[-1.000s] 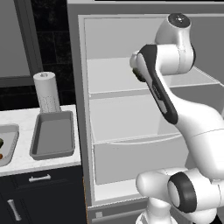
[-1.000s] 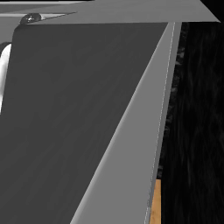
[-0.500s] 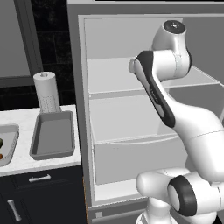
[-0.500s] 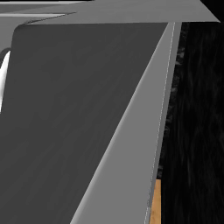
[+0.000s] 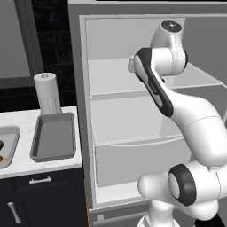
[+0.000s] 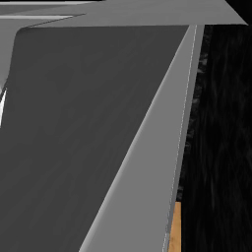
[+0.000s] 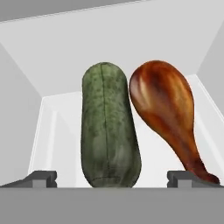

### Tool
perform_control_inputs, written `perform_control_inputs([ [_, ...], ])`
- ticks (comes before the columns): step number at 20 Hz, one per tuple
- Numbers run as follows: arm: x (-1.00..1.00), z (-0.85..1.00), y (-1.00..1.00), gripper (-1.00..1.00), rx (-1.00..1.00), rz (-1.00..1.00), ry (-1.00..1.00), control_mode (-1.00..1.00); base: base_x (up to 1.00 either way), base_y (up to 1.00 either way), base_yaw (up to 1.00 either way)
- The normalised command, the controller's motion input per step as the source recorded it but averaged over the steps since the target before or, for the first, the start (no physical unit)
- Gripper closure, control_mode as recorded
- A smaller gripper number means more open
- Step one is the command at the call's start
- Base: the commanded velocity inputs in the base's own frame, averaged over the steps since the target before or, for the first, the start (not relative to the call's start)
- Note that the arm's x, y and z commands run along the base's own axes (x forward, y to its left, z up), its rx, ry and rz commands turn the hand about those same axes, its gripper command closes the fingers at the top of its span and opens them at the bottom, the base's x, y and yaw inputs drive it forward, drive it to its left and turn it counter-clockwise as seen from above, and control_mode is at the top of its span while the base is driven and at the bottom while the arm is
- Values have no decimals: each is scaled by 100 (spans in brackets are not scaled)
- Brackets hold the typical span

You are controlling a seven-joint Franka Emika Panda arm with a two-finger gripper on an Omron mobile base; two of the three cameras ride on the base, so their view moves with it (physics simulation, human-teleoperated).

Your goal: Place one cucumber and one chicken drumstick in each tupperware on the nearby counter, to pack two identical lunches.

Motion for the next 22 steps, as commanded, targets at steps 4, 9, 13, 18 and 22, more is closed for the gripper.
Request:
perform_control_inputs([
  [4,39,-14,0,-100,2,0,2,-100,0,0,0],
  [9,20,-19,0,-100,3,0,3,-100,0,0,0],
  [13,20,-20,0,-100,4,0,6,-100,0,0,0],
  [18,26,-31,0,100,3,0,5,-100,0,0,0],
  [22,15,-37,0,100,0,0,0,-100,0,0,0],
])
